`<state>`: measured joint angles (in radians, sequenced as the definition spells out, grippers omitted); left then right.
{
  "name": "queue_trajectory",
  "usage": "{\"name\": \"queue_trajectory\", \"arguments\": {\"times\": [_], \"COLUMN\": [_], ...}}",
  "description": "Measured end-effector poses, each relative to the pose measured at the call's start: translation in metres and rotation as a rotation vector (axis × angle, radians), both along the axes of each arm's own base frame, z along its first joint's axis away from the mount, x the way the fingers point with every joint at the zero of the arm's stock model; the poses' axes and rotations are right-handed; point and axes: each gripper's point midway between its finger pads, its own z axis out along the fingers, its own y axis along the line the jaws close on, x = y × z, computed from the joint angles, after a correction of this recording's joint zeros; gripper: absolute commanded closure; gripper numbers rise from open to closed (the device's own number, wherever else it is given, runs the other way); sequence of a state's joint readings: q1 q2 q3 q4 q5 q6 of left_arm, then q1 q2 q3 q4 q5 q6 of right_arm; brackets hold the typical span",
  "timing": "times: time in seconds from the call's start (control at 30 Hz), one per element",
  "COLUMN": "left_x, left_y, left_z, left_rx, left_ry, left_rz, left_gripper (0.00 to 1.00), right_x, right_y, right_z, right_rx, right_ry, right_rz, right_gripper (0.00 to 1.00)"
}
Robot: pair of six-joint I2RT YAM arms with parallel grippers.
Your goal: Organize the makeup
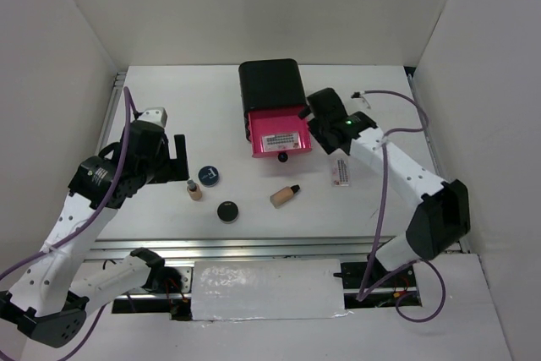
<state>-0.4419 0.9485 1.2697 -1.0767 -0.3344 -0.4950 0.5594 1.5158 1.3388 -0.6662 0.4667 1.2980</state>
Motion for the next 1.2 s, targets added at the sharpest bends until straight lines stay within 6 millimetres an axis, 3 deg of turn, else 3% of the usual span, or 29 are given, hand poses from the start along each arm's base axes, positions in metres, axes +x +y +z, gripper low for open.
{"name": "queue_trajectory", "arguments": {"times": [0.2, 0.33, 0.47, 0.6, 0.8, 1.2], "left_x": [-0.001, -0.001, 0.0, 0.002, 0.002, 0.003], "left_y": [0.001, 0.0, -0.003, -0.006, -0.01, -0.013], "left_z": [0.001, 0.0, -0.002, -0.004, -0.006, -0.006], "left_rx": [0.004, 0.003, -0.004, 0.003, -0.009, -0.016], "left_ry": [0.003, 0.006, 0.016, 0.027, 0.038, 0.037], "left_rz": [-0.002, -0.004, -0.015, -0.033, -0.051, -0.062], "left_gripper": [0.01, 0.01, 0.01, 0.01, 0.01, 0.01], "right_x": [-0.02, -0.023, -0.018, -0.028, -0.038, -0.029], "right_y": [-0.098, -0.124, -0.122, -0.123, -0.137, -0.126], "right_z": [-0.012, -0.033, -0.07, -0.098, -0.112, -0.134], "right_rx": [-0.096, -0.135, -0.197, -0.233, -0.286, -0.331], "right_ry": [0.006, 0.082, 0.222, 0.339, 0.428, 0.485], "right_rz": [-0.059, 0.017, 0.154, 0.26, 0.387, 0.674], "right_gripper": [0.0, 0.0, 0.0, 0.0, 0.01, 0.0]}}
